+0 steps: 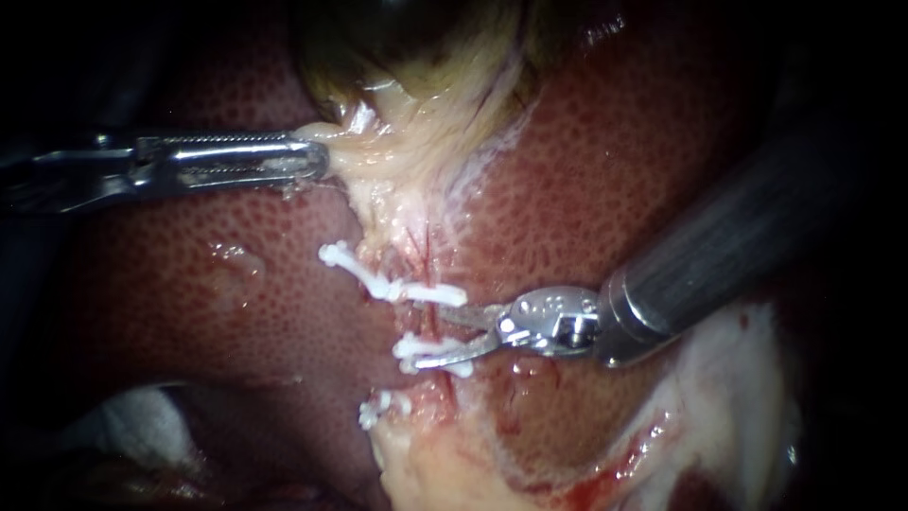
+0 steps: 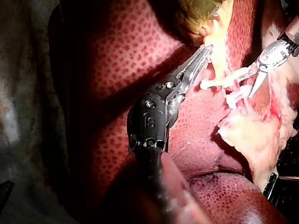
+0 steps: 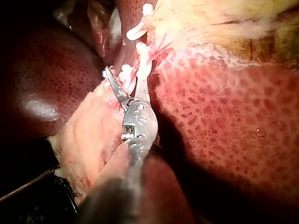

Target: Go to the cutting position right tube

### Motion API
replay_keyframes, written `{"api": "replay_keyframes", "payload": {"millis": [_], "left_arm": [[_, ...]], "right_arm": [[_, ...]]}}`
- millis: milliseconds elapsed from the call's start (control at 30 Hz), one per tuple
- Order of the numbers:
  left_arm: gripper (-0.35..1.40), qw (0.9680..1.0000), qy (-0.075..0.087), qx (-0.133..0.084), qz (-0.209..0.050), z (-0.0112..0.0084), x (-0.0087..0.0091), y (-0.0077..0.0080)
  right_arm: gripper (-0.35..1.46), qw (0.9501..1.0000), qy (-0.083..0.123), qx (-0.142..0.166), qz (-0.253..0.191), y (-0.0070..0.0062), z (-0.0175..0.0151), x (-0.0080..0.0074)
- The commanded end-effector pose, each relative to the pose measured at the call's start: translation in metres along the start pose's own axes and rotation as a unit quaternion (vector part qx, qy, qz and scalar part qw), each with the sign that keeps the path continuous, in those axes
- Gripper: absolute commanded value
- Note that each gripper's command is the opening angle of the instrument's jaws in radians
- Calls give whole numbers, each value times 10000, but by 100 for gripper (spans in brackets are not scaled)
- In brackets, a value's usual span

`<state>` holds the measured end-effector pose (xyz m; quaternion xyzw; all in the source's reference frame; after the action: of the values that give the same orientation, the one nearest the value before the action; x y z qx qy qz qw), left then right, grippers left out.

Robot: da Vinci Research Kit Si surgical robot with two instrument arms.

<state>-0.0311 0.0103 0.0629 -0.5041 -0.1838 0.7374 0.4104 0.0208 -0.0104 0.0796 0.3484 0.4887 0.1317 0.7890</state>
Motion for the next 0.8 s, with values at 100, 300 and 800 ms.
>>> {"api": "replay_keyframes", "payload": {"millis": [100,300,800], "left_arm": [[-35,10000,-2,-3,-1,0,0,-1],[-35,10000,-1,-1,0,1,0,-1],[-35,10000,3,8,3,3,-2,0]], "right_arm": [[140,9998,-48,199,86,2,1,1],[136,9988,-99,453,182,13,19,9],[133,9972,-54,693,291,20,59,10]]}}
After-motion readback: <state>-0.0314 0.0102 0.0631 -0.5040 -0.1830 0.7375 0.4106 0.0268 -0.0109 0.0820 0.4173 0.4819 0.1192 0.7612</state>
